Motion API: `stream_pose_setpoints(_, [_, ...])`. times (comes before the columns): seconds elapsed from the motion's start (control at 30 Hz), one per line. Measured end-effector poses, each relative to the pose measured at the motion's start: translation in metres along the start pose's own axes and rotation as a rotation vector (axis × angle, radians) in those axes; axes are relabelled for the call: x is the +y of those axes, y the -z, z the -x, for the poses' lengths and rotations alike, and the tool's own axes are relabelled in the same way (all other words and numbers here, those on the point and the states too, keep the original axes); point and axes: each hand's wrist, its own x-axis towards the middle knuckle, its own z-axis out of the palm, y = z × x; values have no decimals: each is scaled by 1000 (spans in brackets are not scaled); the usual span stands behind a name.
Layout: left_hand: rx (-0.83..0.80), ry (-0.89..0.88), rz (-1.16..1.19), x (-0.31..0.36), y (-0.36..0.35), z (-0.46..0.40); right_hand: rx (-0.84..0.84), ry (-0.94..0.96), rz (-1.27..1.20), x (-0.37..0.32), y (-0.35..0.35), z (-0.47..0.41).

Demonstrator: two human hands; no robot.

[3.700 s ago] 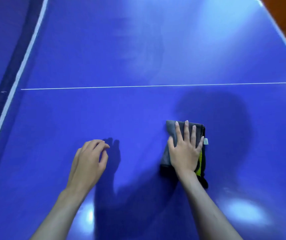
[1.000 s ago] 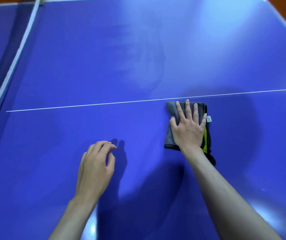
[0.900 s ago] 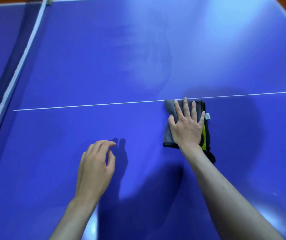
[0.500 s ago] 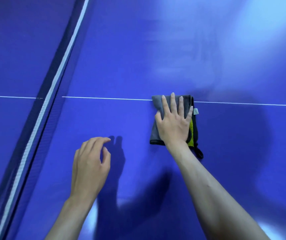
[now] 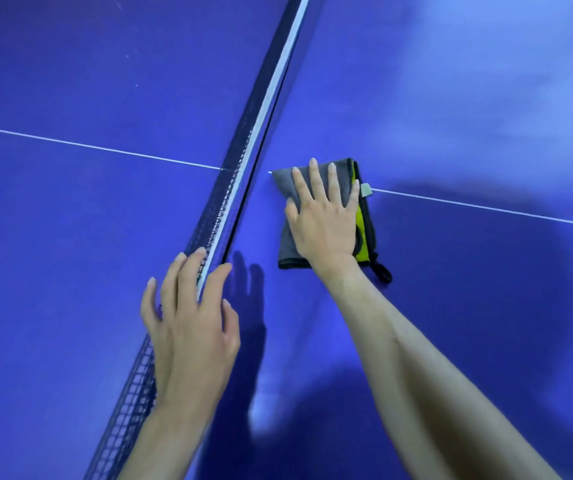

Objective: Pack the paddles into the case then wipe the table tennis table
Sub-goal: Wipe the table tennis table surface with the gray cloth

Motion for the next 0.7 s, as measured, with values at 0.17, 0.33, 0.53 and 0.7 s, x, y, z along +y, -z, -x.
stream_pose_setpoints(0.17, [-128,15,-8,-39,2,12,-30,91,6,-49,-13,1])
stream_pose_setpoints(0.33, [-244,42,91,-65,2,31,-14,142,15,-60,-15,22])
stream_pose_setpoints(0.53, [-284,56,183,-87,10,62,1,199,-68,-75,-7,88])
stream_pose_setpoints(0.7, [-364,58,278,-98,27,94,-3,234,-223,-89,1,163])
